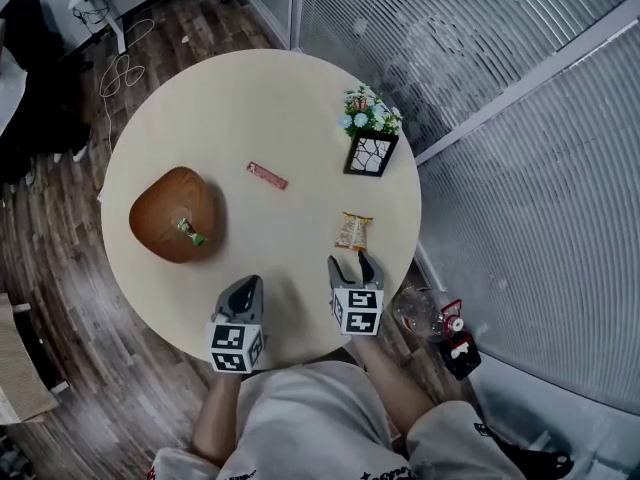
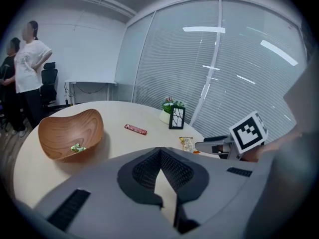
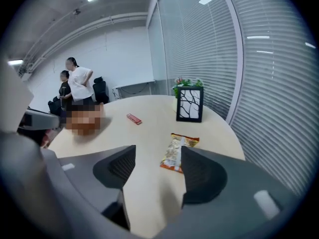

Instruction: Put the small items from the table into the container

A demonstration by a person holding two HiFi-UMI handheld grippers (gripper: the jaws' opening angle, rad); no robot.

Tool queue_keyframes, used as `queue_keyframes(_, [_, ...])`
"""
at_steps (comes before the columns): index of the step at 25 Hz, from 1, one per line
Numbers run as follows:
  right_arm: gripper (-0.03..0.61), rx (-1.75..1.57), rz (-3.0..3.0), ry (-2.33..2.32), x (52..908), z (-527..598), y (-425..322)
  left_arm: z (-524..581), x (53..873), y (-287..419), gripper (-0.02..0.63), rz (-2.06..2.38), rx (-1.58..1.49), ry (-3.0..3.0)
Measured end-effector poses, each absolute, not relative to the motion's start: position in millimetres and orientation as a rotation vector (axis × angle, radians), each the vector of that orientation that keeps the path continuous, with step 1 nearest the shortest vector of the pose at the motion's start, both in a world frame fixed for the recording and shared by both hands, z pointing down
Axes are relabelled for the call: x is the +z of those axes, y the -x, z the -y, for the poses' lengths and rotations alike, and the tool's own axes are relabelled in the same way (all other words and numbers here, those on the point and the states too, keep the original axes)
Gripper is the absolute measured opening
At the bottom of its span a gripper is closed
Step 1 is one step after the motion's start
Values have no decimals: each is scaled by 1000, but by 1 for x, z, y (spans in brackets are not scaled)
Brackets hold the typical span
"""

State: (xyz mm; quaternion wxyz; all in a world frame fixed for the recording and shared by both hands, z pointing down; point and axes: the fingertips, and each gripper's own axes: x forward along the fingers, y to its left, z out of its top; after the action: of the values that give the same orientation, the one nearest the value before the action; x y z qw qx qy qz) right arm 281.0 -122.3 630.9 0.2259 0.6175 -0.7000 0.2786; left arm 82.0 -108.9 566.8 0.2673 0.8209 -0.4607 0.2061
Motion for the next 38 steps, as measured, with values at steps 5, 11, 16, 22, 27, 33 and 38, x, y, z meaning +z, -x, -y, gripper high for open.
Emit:
queue_keyframes(5, [387,821,1803,-1769,667,156,-325,113,560,-82,5,1304,558,-2176])
queue_keyframes(11, [413,885,1754,-1787,699,182,-333,106,567,-77,5,1321,579,-2136])
queue_keyframes(16, [410,905,1683,-1839,710,191,-343,107,572,-67,5,1300,615,-2141])
queue_keyframes(22, [281,942,1614,-1780,725,187,-342,115,577,-50,5,1297,629,-2139])
queue_keyframes(27, [225,936,1605,-1785,723,186,-342,116,576,-40,5,1296,616,-2141])
queue_keyframes(33, [209,899,1667,-1779,699,185,-331,113,576,-31,5,1294,581,-2145])
queue_keyframes(38, [207,821,1888,-1707,645,203,-263,115,573,-5,5,1325,540,-2135])
